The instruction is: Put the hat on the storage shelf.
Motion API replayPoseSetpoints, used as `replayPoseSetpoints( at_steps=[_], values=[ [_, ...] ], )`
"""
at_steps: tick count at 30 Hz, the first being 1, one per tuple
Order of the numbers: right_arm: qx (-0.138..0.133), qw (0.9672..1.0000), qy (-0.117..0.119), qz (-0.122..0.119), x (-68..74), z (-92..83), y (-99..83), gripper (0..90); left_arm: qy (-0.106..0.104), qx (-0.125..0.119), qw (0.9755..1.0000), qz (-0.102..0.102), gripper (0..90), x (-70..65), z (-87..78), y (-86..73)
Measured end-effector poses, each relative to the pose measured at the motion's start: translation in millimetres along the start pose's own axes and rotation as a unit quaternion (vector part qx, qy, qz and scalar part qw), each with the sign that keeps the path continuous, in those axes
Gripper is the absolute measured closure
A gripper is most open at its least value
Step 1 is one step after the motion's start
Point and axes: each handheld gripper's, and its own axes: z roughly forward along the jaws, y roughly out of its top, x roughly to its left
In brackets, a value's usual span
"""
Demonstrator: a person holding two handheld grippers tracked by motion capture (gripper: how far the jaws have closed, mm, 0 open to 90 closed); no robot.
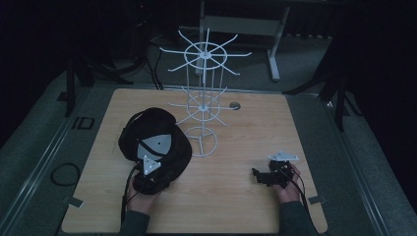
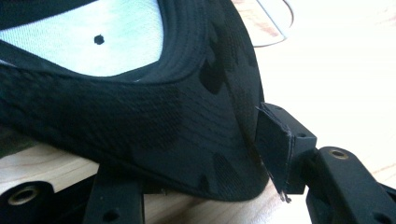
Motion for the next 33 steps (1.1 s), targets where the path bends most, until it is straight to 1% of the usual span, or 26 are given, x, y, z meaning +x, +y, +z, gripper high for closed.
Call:
replayPoseSetpoints(
  at_steps=[1,2,3,4,6,7,8,10,11,13,14,15,18,19,20,21,24,26,28,32,33],
  values=[
    [0.000,1.0000,0.000,0.000,0.0,0.0,0.0,10.9,0.000,0.000,1.0000,0.000,47.0,0.0,0.0,0.0],
    [0.000,1.0000,0.000,0.000,0.0,0.0,0.0,10.9,-0.006,0.014,0.9999,-0.001,45.5,-1.5,6.8,-0.2],
    [0.000,1.0000,0.000,0.000,0.0,0.0,0.0,10.9,-0.006,0.014,0.9999,-0.001,44.6,-1.5,6.8,-0.2],
    [0.000,1.0000,0.000,0.000,0.0,0.0,0.0,10.9,-0.014,0.022,0.9996,-0.006,43.4,-3.2,13.7,-1.5],
    [0.000,1.0000,0.000,0.000,0.0,0.0,0.0,10.8,-0.018,0.021,0.9995,-0.017,43.6,-3.3,16.4,-1.0],
    [0.000,1.0000,0.000,0.000,0.0,0.0,0.0,10.8,-0.018,0.021,0.9995,-0.017,43.6,-3.3,16.4,-1.0],
    [0.000,1.0000,0.000,0.000,0.0,0.0,0.0,10.8,-0.018,0.019,0.9994,-0.025,43.8,-3.0,17.6,0.0],
    [0.000,1.0000,0.000,0.000,0.0,0.0,0.0,10.9,-0.020,0.018,0.9992,-0.029,44.8,-2.3,17.7,0.7],
    [0.000,1.0000,0.000,0.000,0.0,0.0,0.0,10.9,-0.019,0.014,0.9992,-0.033,44.8,-1.4,17.1,1.8],
    [0.000,1.0000,0.000,0.000,0.0,0.0,0.0,10.8,-0.026,0.009,0.9988,-0.040,49.2,-0.4,16.1,2.6],
    [0.000,1.0000,0.000,0.000,0.0,0.0,0.0,10.8,-0.026,0.009,0.9988,-0.040,52.2,-0.4,16.1,2.6],
    [0.000,1.0000,0.000,0.000,0.0,0.0,0.0,10.8,-0.036,0.004,0.9982,-0.047,55.0,1.1,14.4,3.2],
    [0.000,1.0000,0.000,0.000,-0.1,0.1,0.0,10.9,-0.050,-0.008,0.9972,-0.056,63.0,3.1,10.5,4.9],
    [0.000,1.0000,0.000,0.000,0.0,0.0,0.0,10.9,-0.049,-0.009,0.9972,-0.055,64.8,3.5,9.1,5.9],
    [0.000,1.0000,0.000,0.000,0.0,0.0,0.0,10.9,-0.049,-0.009,0.9972,-0.055,64.9,3.5,9.1,5.9],
    [0.000,1.0000,0.000,0.000,0.0,0.0,0.0,10.8,-0.058,-0.010,0.9965,-0.059,65.7,5.2,6.6,7.4],
    [0.000,1.0000,0.000,0.000,0.0,0.0,0.0,10.9,-0.071,-0.018,0.9950,-0.068,68.6,7.1,2.2,9.3],
    [0.000,1.0000,0.000,0.000,0.0,0.0,0.0,10.8,-0.071,-0.018,0.9948,-0.070,69.1,7.2,0.8,10.0],
    [0.000,1.0000,0.000,0.000,0.0,0.0,0.0,10.8,-0.076,-0.018,0.9940,-0.077,70.1,9.6,-2.8,10.9],
    [0.000,1.0000,0.000,0.000,0.0,0.0,0.0,10.8,-0.077,-0.024,0.9931,-0.085,76.2,14.4,-8.6,11.2],
    [0.000,1.0000,0.000,0.000,0.0,0.0,0.0,10.8,-0.076,-0.025,0.9932,-0.084,78.0,15.5,-9.9,11.4]
  ],
)
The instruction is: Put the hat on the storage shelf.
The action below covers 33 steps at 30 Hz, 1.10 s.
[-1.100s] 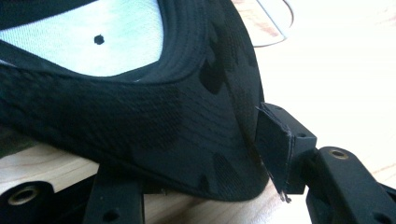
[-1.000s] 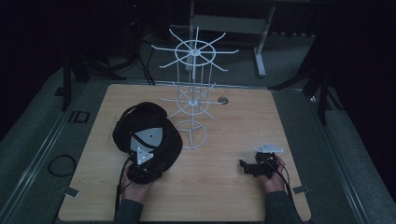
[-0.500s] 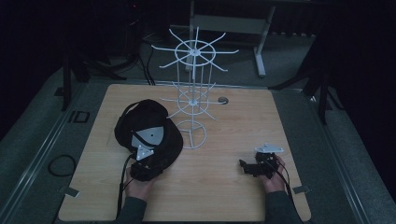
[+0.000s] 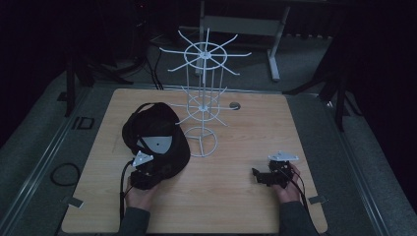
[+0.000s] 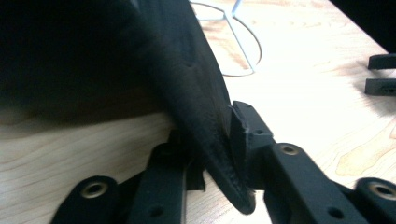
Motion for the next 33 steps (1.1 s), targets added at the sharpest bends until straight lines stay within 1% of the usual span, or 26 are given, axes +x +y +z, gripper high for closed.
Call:
replayPoseSetpoints(
  at_steps=[3,6,7,8,11,13,21,27,33],
  values=[
    [0.000,1.0000,0.000,0.000,0.0,0.0,0.0,10.8,-0.004,-0.005,1.0000,-0.004,82.2,1.3,-1.9,0.8],
    [0.001,1.0000,0.000,0.001,0.2,-0.1,0.0,10.9,-0.005,-0.012,0.9999,-0.002,85.8,1.0,-4.6,3.3],
    [0.001,1.0000,0.000,0.001,0.2,-0.1,0.0,10.9,-0.002,-0.014,0.9999,0.003,86.6,0.1,-5.2,4.1],
    [0.000,1.0000,0.000,0.000,0.0,0.0,0.0,10.9,-0.001,-0.013,0.9999,0.010,86.6,-1.4,-5.6,4.8],
    [0.000,1.0000,0.000,0.000,0.0,0.0,0.0,10.9,-0.001,-0.011,0.9999,0.010,86.7,-3.2,-5.9,6.0],
    [0.001,1.0000,0.000,0.001,0.2,-0.1,0.0,10.8,-0.004,-0.011,0.9999,0.007,86.8,-2.7,-5.8,6.4],
    [0.001,1.0000,0.000,0.001,0.2,-0.1,0.0,10.9,0.000,-0.014,0.9999,0.007,86.8,-0.5,-9.2,8.9],
    [0.000,1.0000,0.000,0.000,0.0,0.0,0.0,10.9,0.009,-0.023,0.9996,0.011,86.9,2.6,-15.0,14.9],
    [0.001,1.0000,0.000,0.001,0.2,-0.1,0.0,10.8,0.018,-0.024,0.9994,0.016,86.8,7.2,-18.6,19.0]
  ],
)
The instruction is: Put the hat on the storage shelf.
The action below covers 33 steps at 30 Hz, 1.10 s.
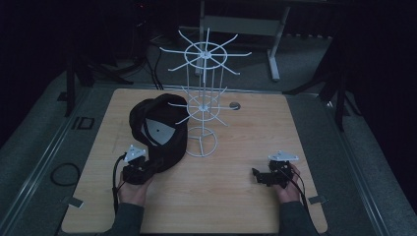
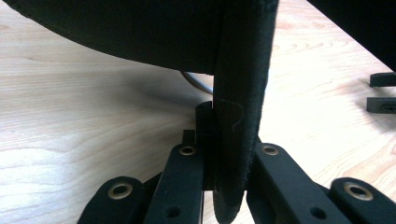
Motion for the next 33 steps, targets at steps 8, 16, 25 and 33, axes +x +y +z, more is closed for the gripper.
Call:
replayPoseSetpoints(
  at_steps=[8,16,25,33],
  values=[
    [0.000,1.0000,0.000,0.000,0.0,0.0,0.0,10.9,0.011,-0.004,0.9999,0.003,86.9,4.7,-4.1,4.4],
    [0.000,1.0000,0.000,0.000,0.0,0.0,0.0,10.8,0.023,-0.008,0.9997,0.006,86.8,11.0,-7.0,8.4],
    [0.000,1.0000,0.000,0.000,0.0,0.0,0.0,10.9,0.035,-0.014,0.9993,0.007,86.8,19.0,-10.9,12.9],
    [-0.001,1.0000,0.000,-0.001,-0.1,0.1,0.0,10.8,0.040,-0.018,0.9989,0.015,86.8,23.3,-14.3,16.2]
  ],
)
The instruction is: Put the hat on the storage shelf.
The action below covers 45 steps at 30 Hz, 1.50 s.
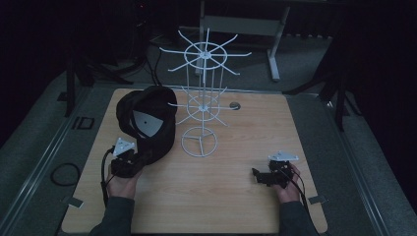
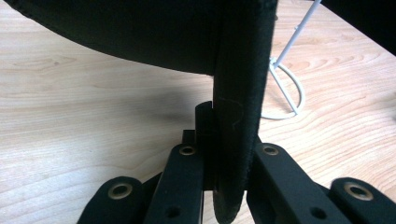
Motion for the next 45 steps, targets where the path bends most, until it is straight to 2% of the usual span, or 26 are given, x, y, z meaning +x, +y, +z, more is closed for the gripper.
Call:
replayPoseSetpoints(
  at_steps=[20,45],
  values=[
    [0.000,1.0000,0.000,0.000,0.0,0.0,0.0,10.8,0.012,-0.009,0.9997,0.018,86.8,9.0,-7.3,10.5],
    [0.000,1.0000,0.000,0.001,0.2,-0.1,0.1,10.9,0.020,-0.020,0.9986,0.044,86.8,12.4,-15.4,24.3]
  ],
)
